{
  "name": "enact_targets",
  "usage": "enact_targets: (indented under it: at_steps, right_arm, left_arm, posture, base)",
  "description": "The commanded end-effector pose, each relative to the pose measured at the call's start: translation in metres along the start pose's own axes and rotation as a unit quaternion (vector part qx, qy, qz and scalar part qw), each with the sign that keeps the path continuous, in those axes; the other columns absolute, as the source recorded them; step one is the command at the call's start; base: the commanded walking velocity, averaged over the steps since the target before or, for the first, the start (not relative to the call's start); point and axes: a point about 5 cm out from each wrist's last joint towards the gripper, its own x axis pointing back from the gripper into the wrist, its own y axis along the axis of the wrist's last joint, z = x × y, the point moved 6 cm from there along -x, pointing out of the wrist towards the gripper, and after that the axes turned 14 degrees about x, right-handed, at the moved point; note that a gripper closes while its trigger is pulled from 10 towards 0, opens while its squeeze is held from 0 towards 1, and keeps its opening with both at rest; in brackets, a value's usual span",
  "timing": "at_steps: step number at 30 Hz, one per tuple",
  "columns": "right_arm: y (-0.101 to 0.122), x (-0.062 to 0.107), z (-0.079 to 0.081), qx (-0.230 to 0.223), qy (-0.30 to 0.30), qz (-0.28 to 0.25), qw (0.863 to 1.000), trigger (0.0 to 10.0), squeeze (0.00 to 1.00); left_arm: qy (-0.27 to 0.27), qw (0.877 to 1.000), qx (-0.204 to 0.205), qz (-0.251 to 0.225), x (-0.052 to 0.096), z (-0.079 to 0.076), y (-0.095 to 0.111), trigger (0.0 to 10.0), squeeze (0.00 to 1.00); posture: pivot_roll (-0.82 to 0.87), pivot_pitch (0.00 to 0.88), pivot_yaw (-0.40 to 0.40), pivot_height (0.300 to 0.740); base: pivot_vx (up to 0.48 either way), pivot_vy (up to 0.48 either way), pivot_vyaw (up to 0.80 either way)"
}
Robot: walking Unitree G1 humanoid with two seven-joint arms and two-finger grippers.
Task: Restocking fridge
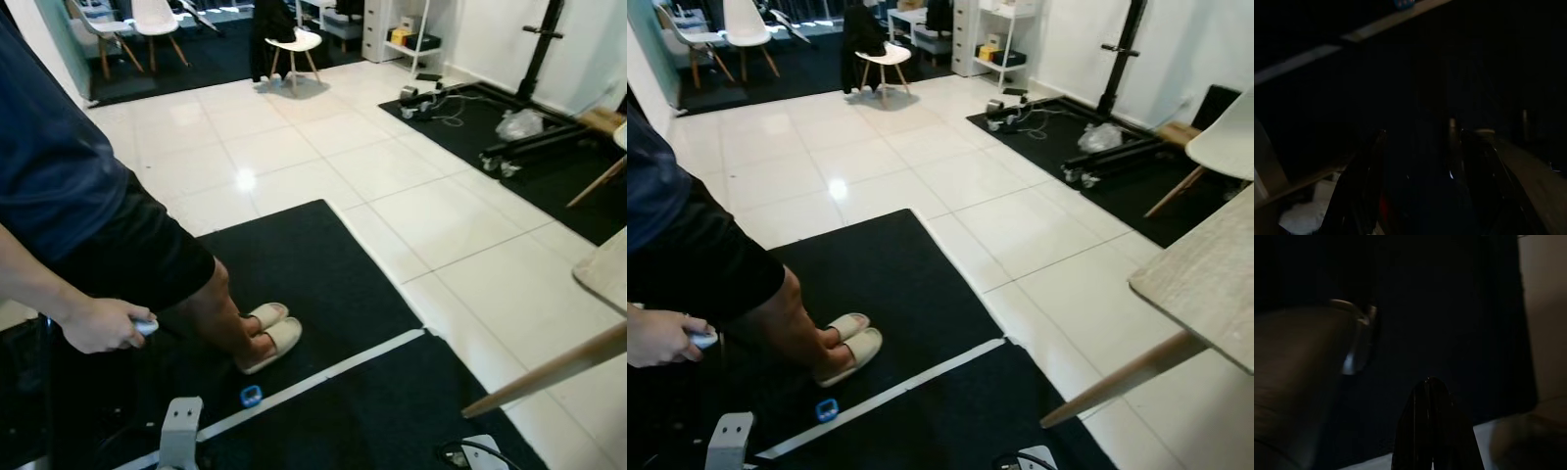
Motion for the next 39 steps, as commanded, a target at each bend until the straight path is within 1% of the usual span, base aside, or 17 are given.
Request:
enact_targets:
  at_steps: [1,2,3,5,7,10,12,13,16,18,20,21,25,26,28,36,39]
  right_arm:
    - [0.003,0.0,0.003,0.005,0.002,-0.005,1.0,10.0,0.0]
    - [0.001,0.0,0.008,0.01,0.004,-0.005,1.0,10.0,0.0]
    - [0.001,0.0,0.008,0.01,0.004,-0.005,1.0,10.0,0.0]
    - [0.0,0.0,0.014,0.021,0.009,-0.005,1.0,10.0,0.0]
    - [0.002,0.0,0.014,0.036,0.011,-0.008,0.999,10.0,0.0]
    - [0.006,-0.001,0.013,0.044,0.011,-0.014,0.999,10.0,0.0]
    - [0.007,0.0,0.011,0.049,0.009,-0.018,0.999,10.0,0.0]
    - [0.003,0.0,0.01,0.056,0.009,-0.016,0.998,10.0,0.0]
    - [0.0,0.001,0.011,0.056,0.009,-0.014,0.998,10.0,0.0]
    - [0.011,-0.001,0.011,0.051,0.007,-0.019,0.998,10.0,0.0]
    - [0.011,-0.001,0.013,0.041,0.007,-0.016,0.999,10.0,0.0]
    - [0.006,-0.001,0.016,0.026,0.008,-0.009,1.0,10.0,0.0]
    - [-0.002,0.0,0.024,0.021,0.015,-0.001,1.0,10.0,0.0]
    - [-0.006,0.0,0.029,0.021,0.024,0.005,0.999,10.0,0.0]
    - [-0.01,0.001,0.031,0.024,0.027,0.011,0.999,10.0,0.0]
    - [-0.01,0.001,0.03,0.038,0.03,0.012,0.999,10.0,0.0]
    - [-0.01,0.001,0.031,0.039,0.029,0.01,0.999,10.0,0.0]
  left_arm:
    - [0.0,1.0,0.013,0.011,0.0,-0.004,-0.012,10.0,0.0]
    - [0.0,1.0,0.015,0.013,0.0,-0.006,-0.014,10.0,0.0]
    - [0.0,1.0,0.015,0.013,0.0,-0.006,-0.014,10.0,0.0]
    - [0.002,1.0,0.019,0.013,-0.001,-0.007,-0.017,10.0,0.0]
    - [0.005,0.999,0.032,0.007,-0.001,-0.009,-0.016,10.0,0.0]
    - [0.006,0.999,0.044,0.002,-0.001,-0.01,-0.014,10.0,0.0]
    - [0.006,0.999,0.038,0.005,-0.002,-0.011,-0.016,10.0,0.0]
    - [0.007,0.999,0.039,0.008,-0.002,-0.012,-0.017,10.0,0.0]
    - [0.007,0.999,0.04,0.009,-0.002,-0.012,-0.018,10.0,0.0]
    - [0.006,0.999,0.034,0.011,-0.002,-0.013,-0.019,10.0,0.0]
    - [0.006,0.999,0.034,0.01,-0.002,-0.013,-0.019,10.0,0.0]
    - [0.006,0.999,0.03,0.012,-0.002,-0.013,-0.019,10.0,0.0]
    - [0.007,1.0,0.02,0.016,-0.001,-0.008,-0.02,10.0,0.0]
    - [0.008,1.0,0.024,0.013,-0.001,-0.008,-0.019,10.0,0.0]
    - [0.004,0.999,0.031,0.01,-0.002,-0.014,-0.018,10.0,0.0]
    - [-0.005,0.999,0.046,0.004,-0.004,-0.026,-0.017,10.0,0.0]
    - [-0.006,0.999,0.046,0.006,-0.004,-0.026,-0.018,10.0,0.0]
  posture:
    - [0.05,0.0,-0.029,0.74]
    - [0.05,0.0,-0.041,0.74]
    - [0.05,0.0,-0.041,0.74]
    - [0.05,0.0,-0.05,0.74]
    - [0.07,0.0,-0.074,0.74]
    - [0.06,0.0,-0.073,0.74]
    - [0.05,0.0,-0.067,0.74]
    - [0.04,0.0,-0.059,0.74]
    - [0.04,0.0,-0.055,0.74]
    - [0.04,0.0,-0.057,0.74]
    - [0.04,0.0,-0.052,0.74]
    - [0.04,0.0,-0.048,0.74]
    - [0.03,0.0,-0.05,0.74]
    - [0.03,0.0,-0.059,0.74]
    - [0.03,0.0,-0.07,0.74]
    - [0.04,0.0,-0.084,0.74]
    - [0.04,0.0,-0.081,0.74]
  base:
    - [0.0,0.0,0.0]
    - [0.0,0.0,0.0]
    - [0.0,0.0,0.0]
    - [0.0,0.0,0.0]
    - [0.0,0.0,0.0]
    - [0.0,0.0,0.0]
    - [0.0,0.0,0.0]
    - [0.0,0.0,0.0]
    - [0.0,0.0,0.0]
    - [0.0,0.0,0.0]
    - [0.0,0.0,0.0]
    - [0.0,0.0,0.0]
    - [0.0,0.0,0.0]
    - [0.0,0.0,-0.68]
    - [0.0,0.0,-0.69]
    - [0.0,0.0,-0.74]
    - [0.0,0.0,-0.74]
